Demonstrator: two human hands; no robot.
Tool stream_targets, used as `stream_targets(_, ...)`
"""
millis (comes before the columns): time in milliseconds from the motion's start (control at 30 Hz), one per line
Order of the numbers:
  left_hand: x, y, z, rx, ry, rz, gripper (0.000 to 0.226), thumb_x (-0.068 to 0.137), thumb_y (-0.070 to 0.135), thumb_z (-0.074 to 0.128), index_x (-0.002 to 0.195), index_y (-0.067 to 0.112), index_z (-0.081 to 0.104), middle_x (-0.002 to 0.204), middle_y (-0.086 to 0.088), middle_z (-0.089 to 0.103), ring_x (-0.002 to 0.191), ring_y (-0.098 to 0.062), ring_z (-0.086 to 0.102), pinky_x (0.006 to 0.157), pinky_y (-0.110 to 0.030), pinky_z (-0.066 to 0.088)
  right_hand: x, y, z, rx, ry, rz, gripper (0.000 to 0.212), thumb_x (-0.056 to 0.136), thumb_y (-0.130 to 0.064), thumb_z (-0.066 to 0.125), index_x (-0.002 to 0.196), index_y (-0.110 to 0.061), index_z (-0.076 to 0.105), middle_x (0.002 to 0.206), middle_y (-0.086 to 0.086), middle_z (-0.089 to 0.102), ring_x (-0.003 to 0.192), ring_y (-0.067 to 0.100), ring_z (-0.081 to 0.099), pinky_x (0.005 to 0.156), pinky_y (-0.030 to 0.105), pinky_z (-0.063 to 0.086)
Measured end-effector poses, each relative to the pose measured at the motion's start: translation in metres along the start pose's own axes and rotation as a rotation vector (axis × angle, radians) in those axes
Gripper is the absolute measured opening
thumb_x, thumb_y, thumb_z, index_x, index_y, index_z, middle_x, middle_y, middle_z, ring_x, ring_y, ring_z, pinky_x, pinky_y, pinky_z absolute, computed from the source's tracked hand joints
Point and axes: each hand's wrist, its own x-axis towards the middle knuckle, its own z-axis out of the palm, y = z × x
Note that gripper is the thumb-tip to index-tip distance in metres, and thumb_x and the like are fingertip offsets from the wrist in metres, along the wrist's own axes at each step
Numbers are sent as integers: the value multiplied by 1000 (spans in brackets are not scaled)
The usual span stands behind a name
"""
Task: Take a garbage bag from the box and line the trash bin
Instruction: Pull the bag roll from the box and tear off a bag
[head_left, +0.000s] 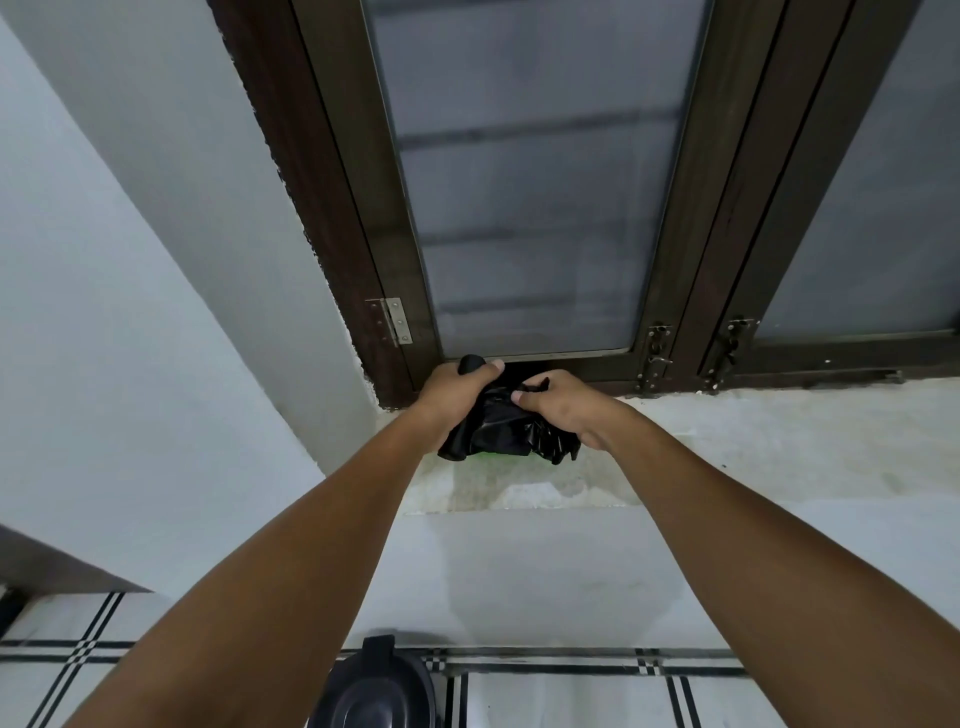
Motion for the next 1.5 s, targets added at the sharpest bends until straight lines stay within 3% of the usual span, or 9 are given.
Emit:
stream_targets(200, 1, 5, -5, -176, -38, -74, 48, 91, 53, 68, 107, 8, 72, 98, -17, 80, 78, -31, 80, 69, -39, 64, -2, -7, 9, 299, 7, 10, 23, 106, -21, 54, 122, -8, 66, 118, 16, 73, 108, 30, 71, 97, 42, 57)
stream_targets(333, -2, 12, 0, -363, -95, -108, 58, 94, 55, 64, 120, 3, 70, 104, -19, 79, 92, -36, 78, 85, -50, 63, -5, -12, 16, 658, -10, 21, 18, 107, -18, 51, 115, -13, 66, 105, 10, 75, 91, 21, 74, 71, 31, 60)
stream_targets(533, -7, 17, 12, -542, -137, -157, 69, 97, 62, 55, 134, 5, 64, 126, -21, 72, 116, -38, 70, 106, -56, 52, -10, -18, 28, 953, 9, 32, 21, 108, -19, 49, 122, -12, 63, 120, 15, 72, 106, 28, 71, 85, 42, 59)
stream_targets(633, -9, 16, 16, -609, -142, -171, 71, 97, 64, 53, 134, 4, 64, 129, -22, 70, 119, -38, 68, 108, -54, 51, -11, -17, 34, 1047, 44, 69, 33, 107, -18, 52, 139, -13, 55, 133, 18, 66, 120, 33, 65, 95, 47, 56)
stream_targets(900, -6, 13, 24, -920, -54, -226, 72, 97, 65, 52, 131, 3, 65, 123, -24, 72, 115, -40, 70, 102, -54, 54, -13, -15, 42, 1257, 101, 66, 20, 106, -21, 54, 122, -19, 66, 110, 14, 78, 100, 29, 75, 72, 41, 62)
stream_targets(1033, 0, 9, 25, -832, 80, -208, 68, 95, 60, 61, 134, 5, 60, 122, -22, 72, 106, -42, 73, 96, -62, 56, -8, -13, 37, 1055, 85, 95, 23, 107, -25, 52, 117, -13, 68, 116, 16, 75, 101, 31, 73, 69, 39, 63)
stream_targets(1167, 3, 10, 18, -556, 135, -178, 47, 95, 53, 64, 110, 11, 52, 110, -15, 70, 94, -37, 75, 84, -59, 61, -3, -14, 18, 508, 18, -19, 41, 96, -51, 64, 113, -14, 72, 105, 8, 80, 100, 27, 75, 88, 40, 60)
stream_targets(1267, 3, 19, 14, -387, 98, -139, 38, 95, 53, 64, 99, 16, 57, 101, -11, 72, 88, -33, 76, 79, -50, 65, -2, -15, 5, 238, -103, -96, 40, 82, -46, 83, 112, -21, 75, 104, 0, 80, 101, 19, 76, 98, 40, 56)
stream_targets(1500, 6, 29, 6, -304, -1, -159, 69, 95, 55, 64, 143, 5, 54, 129, -20, 69, 111, -39, 71, 99, -54, 57, -7, -21, -6, 218, -303, 52, 26, 90, -44, 75, 93, -18, 74, 80, 1, 79, 66, 12, 75, 49, 22, 54)
